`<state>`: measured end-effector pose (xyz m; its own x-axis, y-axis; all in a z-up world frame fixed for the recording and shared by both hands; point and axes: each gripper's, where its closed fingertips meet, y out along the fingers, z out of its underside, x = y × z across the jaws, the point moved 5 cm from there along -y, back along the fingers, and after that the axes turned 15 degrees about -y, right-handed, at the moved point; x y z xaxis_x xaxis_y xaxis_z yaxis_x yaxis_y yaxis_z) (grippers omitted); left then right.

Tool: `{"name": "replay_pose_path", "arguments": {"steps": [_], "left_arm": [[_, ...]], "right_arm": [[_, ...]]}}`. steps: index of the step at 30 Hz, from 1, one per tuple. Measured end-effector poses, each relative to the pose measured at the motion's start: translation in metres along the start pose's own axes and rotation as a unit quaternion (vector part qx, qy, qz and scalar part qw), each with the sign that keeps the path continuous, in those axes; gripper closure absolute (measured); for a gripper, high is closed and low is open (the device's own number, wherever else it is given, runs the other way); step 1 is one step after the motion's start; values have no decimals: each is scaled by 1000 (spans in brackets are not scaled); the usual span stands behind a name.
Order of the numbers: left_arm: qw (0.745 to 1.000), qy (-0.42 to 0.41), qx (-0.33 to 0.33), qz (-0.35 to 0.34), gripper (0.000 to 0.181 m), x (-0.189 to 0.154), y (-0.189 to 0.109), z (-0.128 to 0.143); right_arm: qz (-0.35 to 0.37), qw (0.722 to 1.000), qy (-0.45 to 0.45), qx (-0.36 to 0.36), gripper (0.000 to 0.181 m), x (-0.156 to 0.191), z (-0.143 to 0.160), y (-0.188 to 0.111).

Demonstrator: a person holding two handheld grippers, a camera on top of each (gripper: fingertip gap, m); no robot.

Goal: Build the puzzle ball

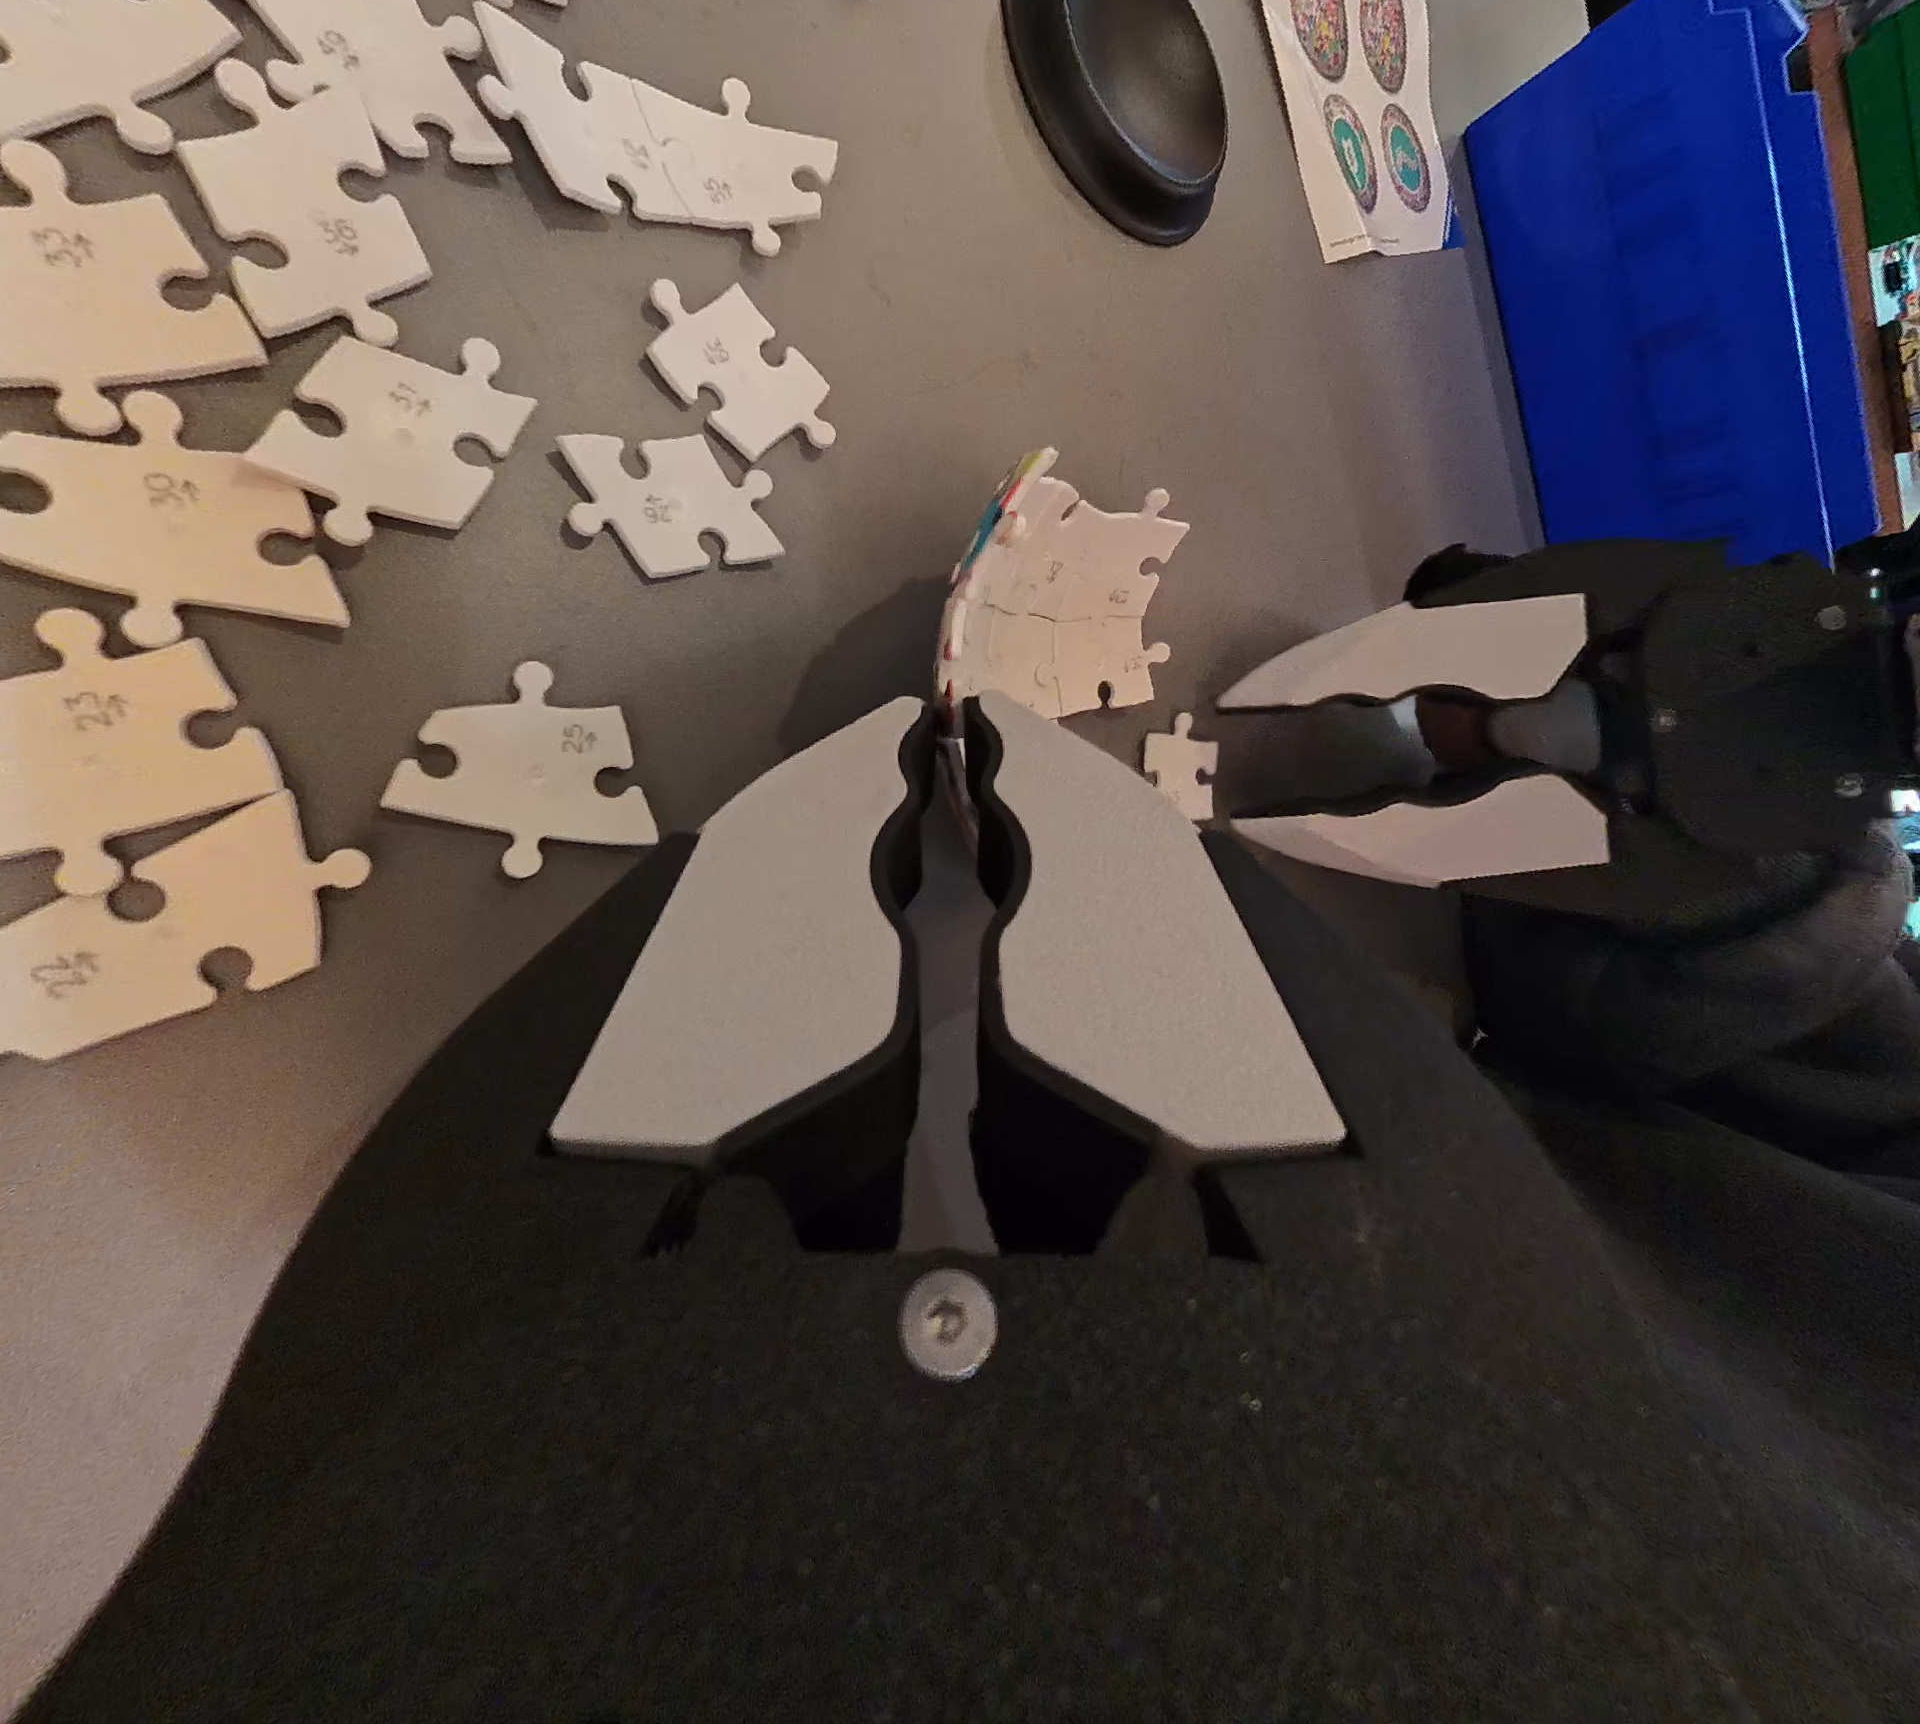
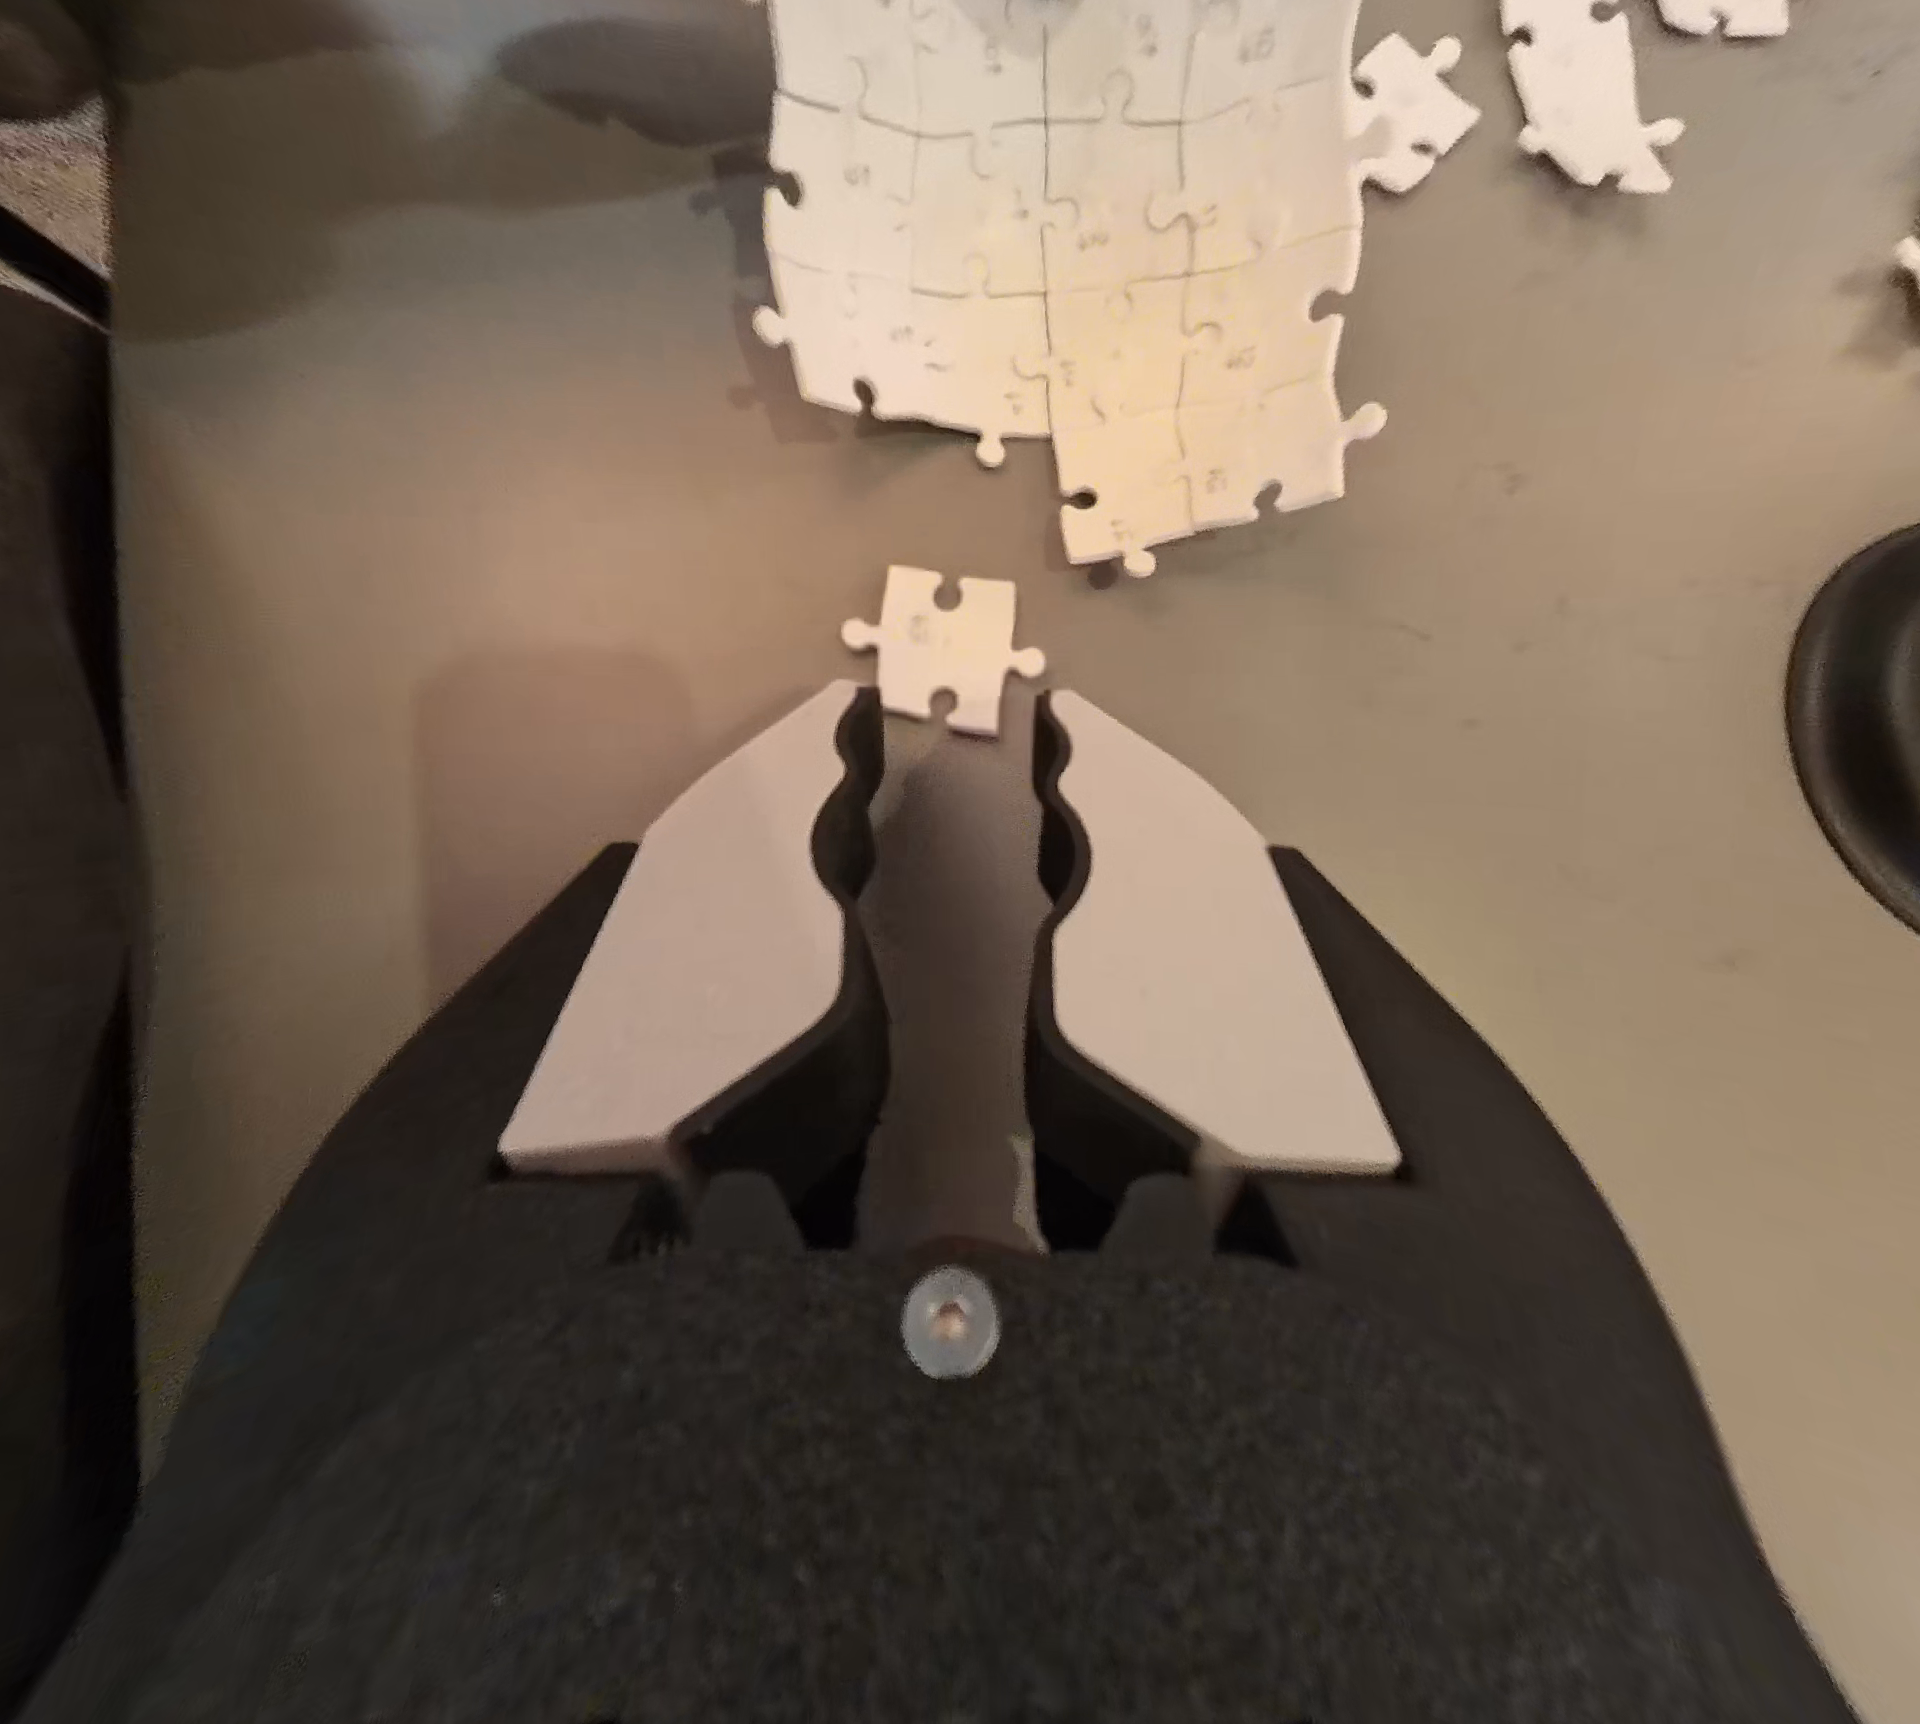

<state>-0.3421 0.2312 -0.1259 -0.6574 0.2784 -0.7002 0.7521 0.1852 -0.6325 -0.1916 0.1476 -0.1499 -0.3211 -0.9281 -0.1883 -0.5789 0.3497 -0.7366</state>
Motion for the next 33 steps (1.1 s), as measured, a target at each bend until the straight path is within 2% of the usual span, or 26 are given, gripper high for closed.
{"name": "replay_pose_path", "arguments": {"steps": [3,10,14,17,20,23,24,27,33], "left_arm": [[1000,1,1,0,177,-1,1,0],[1000,3,6,2,177,-2,2,1],[1000,13,7,1,177,-3,3,1],[1000,14,3,0,177,-3,2,0],[1000,12,2,0,177,-2,1,0],[1000,11,1,-2,177,-2,1,-1],[1000,11,0,-2,177,-2,1,-1],[1000,11,1,-1,177,-2,2,0],[1000,14,4,1,177,-4,2,1]], "right_arm": [[0,1000,-9,12,152,4,2,8],[26,999,-37,20,170,1,1,9],[32,998,-44,25,169,-1,2,8],[39,998,-33,20,161,-1,-1,3],[57,998,-4,27,151,-2,-4,-2],[85,988,102,73,138,-2,1,-3],[83,985,138,63,133,2,-2,-3],[108,976,186,20,133,9,-15,-4],[140,969,199,34,140,16,-14,10]]}}
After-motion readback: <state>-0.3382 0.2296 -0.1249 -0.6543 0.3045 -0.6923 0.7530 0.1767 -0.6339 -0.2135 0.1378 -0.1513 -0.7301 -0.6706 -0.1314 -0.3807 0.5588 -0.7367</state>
